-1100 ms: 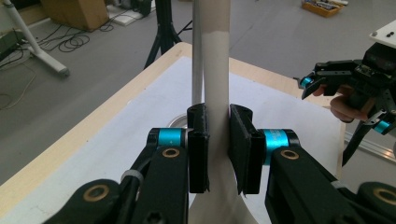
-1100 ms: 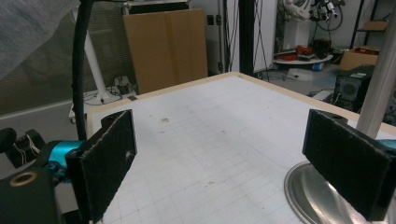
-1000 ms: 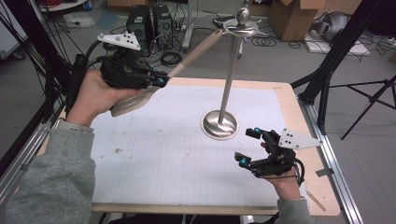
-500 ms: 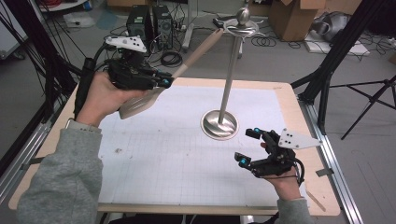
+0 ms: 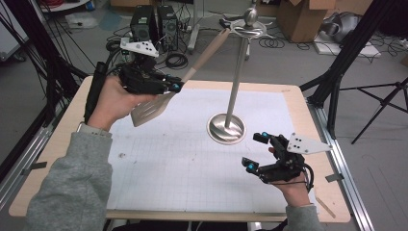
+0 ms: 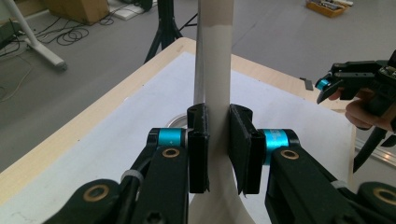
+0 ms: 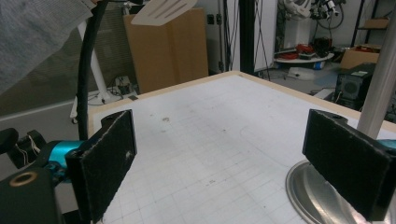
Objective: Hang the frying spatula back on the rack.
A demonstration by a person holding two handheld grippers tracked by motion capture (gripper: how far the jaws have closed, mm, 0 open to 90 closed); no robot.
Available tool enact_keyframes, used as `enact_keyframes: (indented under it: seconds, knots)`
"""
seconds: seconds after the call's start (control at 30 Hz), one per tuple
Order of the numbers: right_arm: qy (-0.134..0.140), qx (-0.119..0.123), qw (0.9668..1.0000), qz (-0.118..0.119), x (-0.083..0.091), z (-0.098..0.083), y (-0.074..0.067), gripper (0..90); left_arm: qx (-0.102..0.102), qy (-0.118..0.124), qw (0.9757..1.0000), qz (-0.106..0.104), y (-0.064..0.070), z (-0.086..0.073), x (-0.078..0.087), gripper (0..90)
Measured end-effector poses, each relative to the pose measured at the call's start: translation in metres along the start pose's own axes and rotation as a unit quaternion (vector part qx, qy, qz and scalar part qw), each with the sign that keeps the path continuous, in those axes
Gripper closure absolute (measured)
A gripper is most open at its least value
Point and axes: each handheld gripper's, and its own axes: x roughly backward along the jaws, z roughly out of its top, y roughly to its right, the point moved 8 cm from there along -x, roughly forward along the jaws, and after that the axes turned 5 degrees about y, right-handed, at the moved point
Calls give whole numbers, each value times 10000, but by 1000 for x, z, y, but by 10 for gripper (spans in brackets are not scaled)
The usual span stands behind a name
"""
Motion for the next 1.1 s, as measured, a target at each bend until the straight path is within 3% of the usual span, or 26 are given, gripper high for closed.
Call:
enact_keyframes:
  seconds: [0.57,1.1]
  knots:
    - [3,-22,10000,-1,1,0,0,84,83,-135,9999,-55,2,-8,-26,775]
    - [12,-7,10000,-10,1,0,-1,85,10,-247,9996,104,5,-11,-45,775]
